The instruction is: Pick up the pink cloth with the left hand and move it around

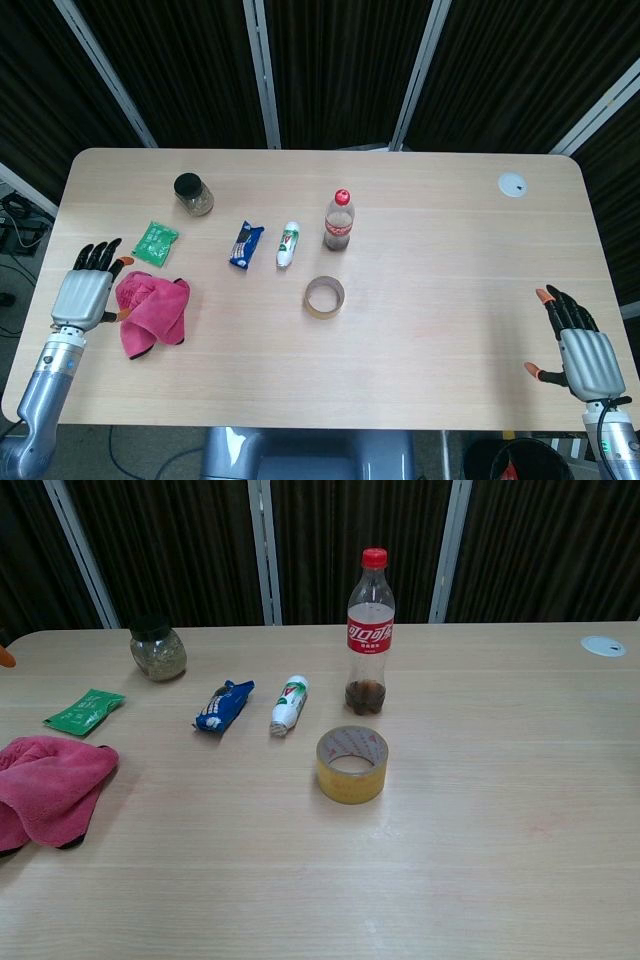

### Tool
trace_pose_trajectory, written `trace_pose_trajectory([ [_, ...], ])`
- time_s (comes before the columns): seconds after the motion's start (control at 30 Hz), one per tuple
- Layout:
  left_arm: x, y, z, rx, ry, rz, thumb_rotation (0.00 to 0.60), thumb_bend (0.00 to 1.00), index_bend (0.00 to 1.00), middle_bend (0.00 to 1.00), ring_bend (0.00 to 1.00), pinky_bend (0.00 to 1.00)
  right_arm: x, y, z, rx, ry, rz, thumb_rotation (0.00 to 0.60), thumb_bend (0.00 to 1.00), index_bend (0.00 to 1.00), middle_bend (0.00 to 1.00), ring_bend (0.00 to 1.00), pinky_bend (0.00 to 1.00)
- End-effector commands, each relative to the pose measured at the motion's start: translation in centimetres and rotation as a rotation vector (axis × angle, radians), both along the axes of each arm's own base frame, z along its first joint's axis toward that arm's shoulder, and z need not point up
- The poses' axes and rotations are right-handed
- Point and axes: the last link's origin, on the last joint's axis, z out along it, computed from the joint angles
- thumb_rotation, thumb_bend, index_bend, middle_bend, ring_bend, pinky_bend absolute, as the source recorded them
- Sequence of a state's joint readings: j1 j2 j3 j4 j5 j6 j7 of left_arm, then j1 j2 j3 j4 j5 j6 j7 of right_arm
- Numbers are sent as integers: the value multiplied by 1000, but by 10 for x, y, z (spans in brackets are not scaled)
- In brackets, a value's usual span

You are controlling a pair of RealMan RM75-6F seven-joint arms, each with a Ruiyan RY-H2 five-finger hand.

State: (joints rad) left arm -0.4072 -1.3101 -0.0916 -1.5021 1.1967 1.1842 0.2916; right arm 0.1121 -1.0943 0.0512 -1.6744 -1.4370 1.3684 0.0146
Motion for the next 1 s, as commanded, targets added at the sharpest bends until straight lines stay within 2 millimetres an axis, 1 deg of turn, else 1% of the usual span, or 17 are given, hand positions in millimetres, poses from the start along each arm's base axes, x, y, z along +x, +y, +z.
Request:
trace_pose_trajectory([
  [0.03,-1,-8,7,19,-41,17,600,0,219,0,0,12,0,0,0,0,1,0,600,3,0,0,0,123],
  [0.2,-3,-25,19,50,-101,42,600,0,186,0,0,0,0,0,0,-1,2,0,600,3,0,0,0,123],
  [0.23,-5,-35,27,73,-97,35,600,0,174,0,0,0,0,0,0,0,5,2,600,3,0,0,0,123],
  [0.3,-7,-45,34,92,-89,20,600,0,149,0,0,0,1,0,0,1,7,5,600,4,0,0,0,123],
  [0.43,-11,-62,43,112,-74,14,600,0,65,0,0,0,1,1,0,-2,12,8,600,2,0,0,0,124],
  [0.5,-14,-79,51,125,-41,13,600,0,21,0,0,0,1,1,0,-3,13,10,600,1,0,0,0,124],
  [0.53,-15,-84,53,126,-34,10,600,0,3,0,0,0,1,1,1,-4,13,12,600,0,0,0,0,123],
  [0.7,-13,-106,60,149,-10,-29,600,0,0,0,0,0,3,2,1,-8,21,27,600,0,0,0,0,123],
  [0.8,-15,-112,61,156,-11,-42,600,0,0,0,0,0,3,3,1,-9,23,31,600,0,0,0,0,123],
  [1.0,-16,-115,61,157,-16,-44,600,0,0,0,0,0,3,4,2,-13,28,34,600,0,0,0,0,124],
])
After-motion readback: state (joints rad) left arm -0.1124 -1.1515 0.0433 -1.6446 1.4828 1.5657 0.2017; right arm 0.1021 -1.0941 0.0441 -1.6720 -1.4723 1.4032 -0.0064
